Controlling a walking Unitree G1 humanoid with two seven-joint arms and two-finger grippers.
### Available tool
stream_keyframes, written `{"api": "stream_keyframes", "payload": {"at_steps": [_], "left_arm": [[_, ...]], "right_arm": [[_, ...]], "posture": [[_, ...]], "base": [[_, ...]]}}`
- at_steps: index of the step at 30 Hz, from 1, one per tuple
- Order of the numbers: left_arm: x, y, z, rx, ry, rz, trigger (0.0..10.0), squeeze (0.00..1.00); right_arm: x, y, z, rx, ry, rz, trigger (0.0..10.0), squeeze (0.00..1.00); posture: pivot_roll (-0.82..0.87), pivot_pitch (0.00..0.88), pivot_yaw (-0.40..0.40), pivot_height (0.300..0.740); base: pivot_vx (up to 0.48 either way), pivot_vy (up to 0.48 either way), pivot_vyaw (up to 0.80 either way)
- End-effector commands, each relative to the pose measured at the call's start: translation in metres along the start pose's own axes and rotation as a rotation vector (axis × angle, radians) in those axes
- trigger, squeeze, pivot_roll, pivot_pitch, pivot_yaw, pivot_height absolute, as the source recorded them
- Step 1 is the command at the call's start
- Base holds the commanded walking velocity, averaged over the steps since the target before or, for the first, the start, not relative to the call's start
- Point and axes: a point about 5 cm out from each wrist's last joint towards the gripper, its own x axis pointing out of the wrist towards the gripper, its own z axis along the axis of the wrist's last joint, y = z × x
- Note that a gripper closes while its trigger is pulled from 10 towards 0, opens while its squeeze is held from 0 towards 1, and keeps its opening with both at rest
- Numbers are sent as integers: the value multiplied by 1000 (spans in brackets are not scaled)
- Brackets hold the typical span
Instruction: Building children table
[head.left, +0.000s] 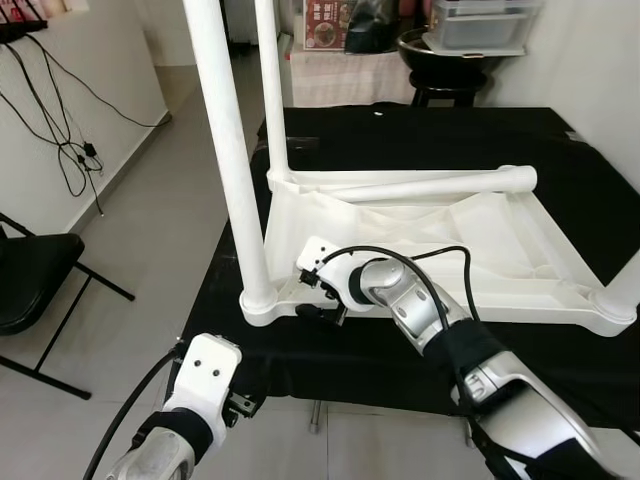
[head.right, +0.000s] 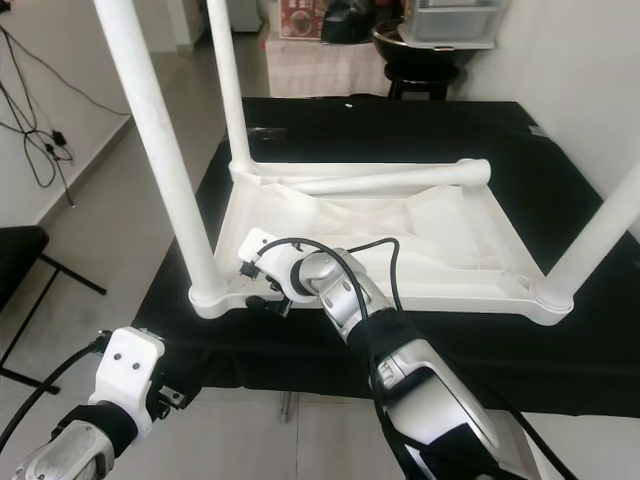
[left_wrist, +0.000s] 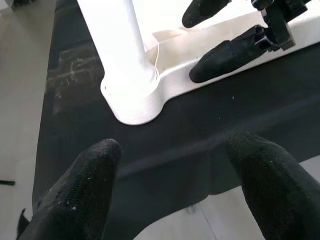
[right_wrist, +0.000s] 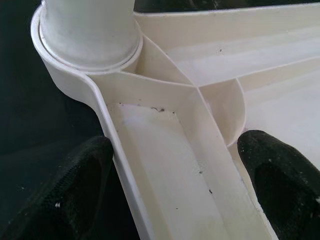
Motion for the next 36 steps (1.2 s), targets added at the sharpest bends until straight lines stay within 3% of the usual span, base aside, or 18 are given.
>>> {"api": "stream_keyframes", "payload": {"at_steps": [1, 3, 7, 11, 15, 19, 27, 32, 36], "left_arm": [[-5, 0, 0, 16, 16, 11, 10000, 0], [-6, -1, 0, 13, 18, 9, 10000, 0], [-7, -1, 1, 12, 18, 8, 10000, 0], [-8, -1, 1, 7, 21, 6, 10000, 0], [-8, -2, 1, 6, 21, 5, 10000, 0], [-7, -1, 1, 6, 21, 4, 10000, 0], [-6, -1, 1, 8, 22, 6, 10000, 0], [-4, 0, 1, 8, 22, 4, 10000, 0], [-3, 0, 0, 9, 22, 4, 10000, 0]], "right_arm": [[-8, -18, -13, 1, 71, -49, 10000, 0], [-15, -28, -17, 10, 86, -53, 10000, 0], [-21, -32, -18, 22, 73, -37, 10000, 0], [-44, -49, -17, 70, -18, 19, 10000, 0], [-50, -52, -20, 67, -18, 34, 10000, 0], [-66, -54, -41, 28, 35, 103, 10000, 0], [-91, -66, -52, 46, 8, 142, 10000, 0], [-90, -56, -77, 23, 167, 180, 10000, 0], [-89, -54, -87, 33, 215, 175, 10000, 0]], "posture": [[29, 198, -14, 740], [30, 200, -14, 740], [31, 203, -18, 740], [30, 211, -19, 740], [30, 211, -19, 740], [28, 207, -18, 740], [22, 200, -12, 740], [16, 192, -8, 740], [19, 187, -6, 740]], "base": [[0, 0, 0], [0, 0, 0], [0, 0, 0], [0, 0, 0], [0, 0, 0], [0, 0, 0], [0, 0, 0], [0, 0, 0], [0, 0, 0]]}}
